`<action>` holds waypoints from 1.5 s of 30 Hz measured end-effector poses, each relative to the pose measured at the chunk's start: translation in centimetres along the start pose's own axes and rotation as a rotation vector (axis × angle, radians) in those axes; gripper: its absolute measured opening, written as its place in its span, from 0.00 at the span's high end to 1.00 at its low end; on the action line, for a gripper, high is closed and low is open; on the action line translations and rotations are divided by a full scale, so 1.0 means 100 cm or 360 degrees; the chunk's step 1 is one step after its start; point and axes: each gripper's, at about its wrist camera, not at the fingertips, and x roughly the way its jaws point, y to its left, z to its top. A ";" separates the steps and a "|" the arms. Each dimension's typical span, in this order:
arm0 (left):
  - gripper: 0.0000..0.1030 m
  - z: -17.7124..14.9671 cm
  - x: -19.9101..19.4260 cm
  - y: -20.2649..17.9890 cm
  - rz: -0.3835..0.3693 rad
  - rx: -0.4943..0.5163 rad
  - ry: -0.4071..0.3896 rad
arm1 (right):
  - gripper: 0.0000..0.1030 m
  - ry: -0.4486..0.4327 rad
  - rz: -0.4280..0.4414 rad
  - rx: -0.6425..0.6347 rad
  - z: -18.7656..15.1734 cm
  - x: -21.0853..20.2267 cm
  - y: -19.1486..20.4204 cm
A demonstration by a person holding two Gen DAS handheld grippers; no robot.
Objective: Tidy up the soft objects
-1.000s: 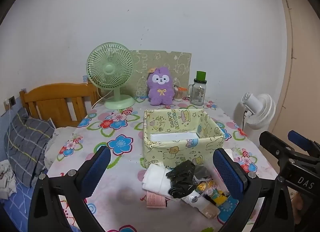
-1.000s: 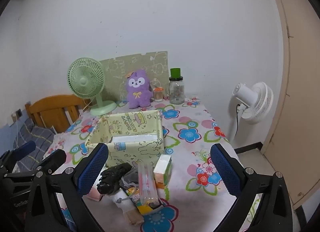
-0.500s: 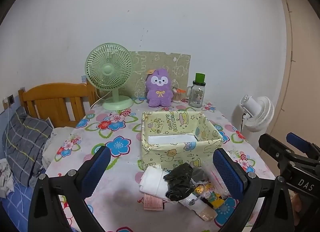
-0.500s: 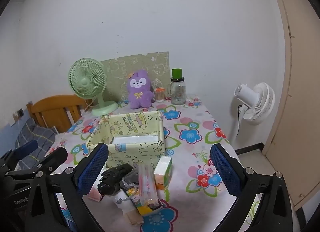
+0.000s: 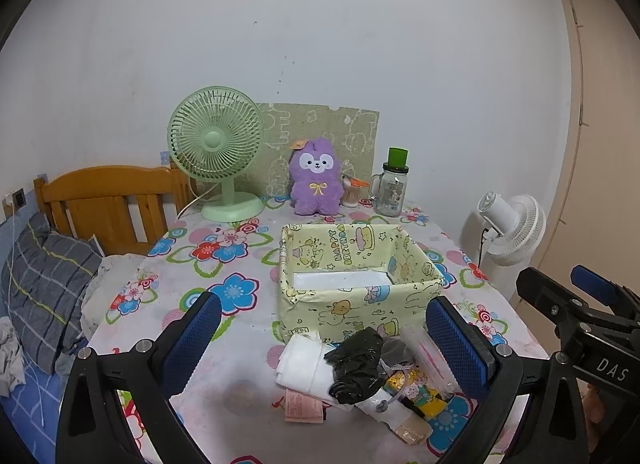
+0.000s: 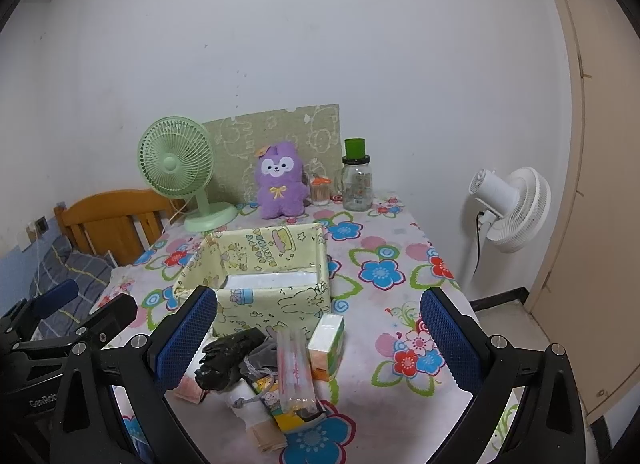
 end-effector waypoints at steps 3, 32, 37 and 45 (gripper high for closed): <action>0.00 0.000 -0.001 0.000 0.0001 0.0002 0.0001 | 0.00 0.0001 0.0001 0.0003 0.000 0.001 0.000; 0.00 0.000 0.006 0.000 0.0012 -0.0004 0.0047 | 0.00 -0.0005 -0.0007 0.0012 0.001 -0.001 -0.004; 0.00 0.000 0.006 0.000 0.0007 -0.0004 0.0055 | 0.00 0.0002 -0.0009 0.0011 0.001 -0.001 -0.004; 0.00 0.000 0.009 -0.002 0.0014 0.0008 0.0076 | 0.00 0.0010 -0.0001 0.0015 0.002 0.001 -0.003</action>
